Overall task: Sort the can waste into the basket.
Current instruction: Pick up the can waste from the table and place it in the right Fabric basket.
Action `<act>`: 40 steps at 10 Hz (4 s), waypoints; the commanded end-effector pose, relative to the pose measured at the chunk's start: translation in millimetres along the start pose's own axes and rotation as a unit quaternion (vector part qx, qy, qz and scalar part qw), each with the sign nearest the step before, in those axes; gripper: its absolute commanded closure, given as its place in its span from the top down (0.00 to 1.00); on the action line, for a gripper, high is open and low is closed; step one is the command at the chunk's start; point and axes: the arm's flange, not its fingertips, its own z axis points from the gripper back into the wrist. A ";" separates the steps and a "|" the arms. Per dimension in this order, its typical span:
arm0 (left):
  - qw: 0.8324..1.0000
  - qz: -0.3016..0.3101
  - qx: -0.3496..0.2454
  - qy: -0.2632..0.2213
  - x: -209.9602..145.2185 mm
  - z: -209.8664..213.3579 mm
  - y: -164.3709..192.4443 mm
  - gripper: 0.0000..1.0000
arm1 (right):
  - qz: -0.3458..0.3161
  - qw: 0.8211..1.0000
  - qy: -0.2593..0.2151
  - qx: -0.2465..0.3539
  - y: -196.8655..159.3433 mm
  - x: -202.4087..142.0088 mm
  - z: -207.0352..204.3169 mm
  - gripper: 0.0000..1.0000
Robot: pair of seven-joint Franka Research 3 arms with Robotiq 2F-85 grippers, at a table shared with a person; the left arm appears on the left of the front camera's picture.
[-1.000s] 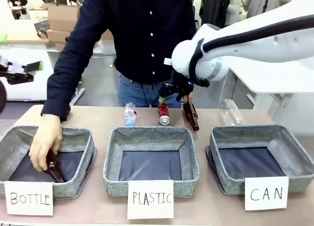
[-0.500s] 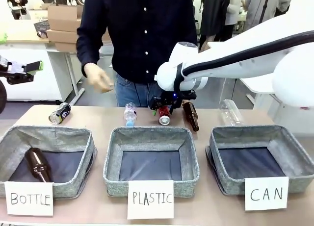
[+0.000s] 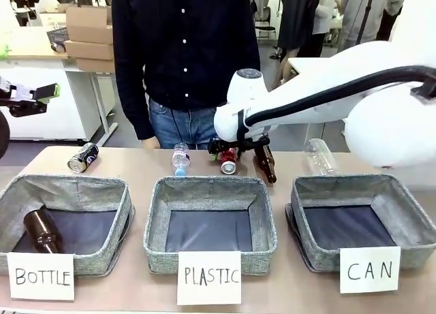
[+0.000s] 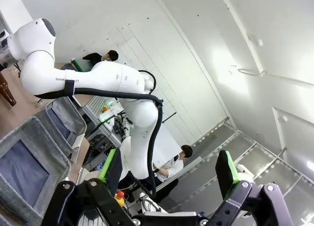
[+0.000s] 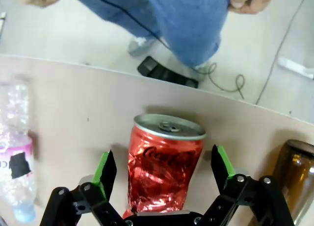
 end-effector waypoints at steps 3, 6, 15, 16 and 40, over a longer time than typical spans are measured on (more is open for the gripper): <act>1.000 -0.012 -0.011 -0.005 -1.3 -3.2 -2.4 1.00 | -0.013 1.000 -0.014 -0.011 1.4 7.4 0.0 0.41; 1.000 -0.012 -0.011 -0.005 -1.3 -3.2 -2.4 1.00 | -0.009 1.000 -0.004 -0.003 2.1 7.4 1.0 0.00; 1.000 -0.012 -0.011 -0.005 -1.3 -3.2 -2.4 1.00 | 0.173 0.975 0.012 0.136 -125.0 -138.1 250.1 0.00; 1.000 -0.012 -0.011 -0.005 -1.3 -3.2 -2.4 1.00 | 0.205 0.966 0.062 0.142 -157.5 -171.3 266.7 0.00; 1.000 -0.012 -0.011 -0.005 -1.3 -3.2 -2.4 1.00 | -0.136 0.672 -0.214 0.696 -228.8 -279.2 359.0 1.00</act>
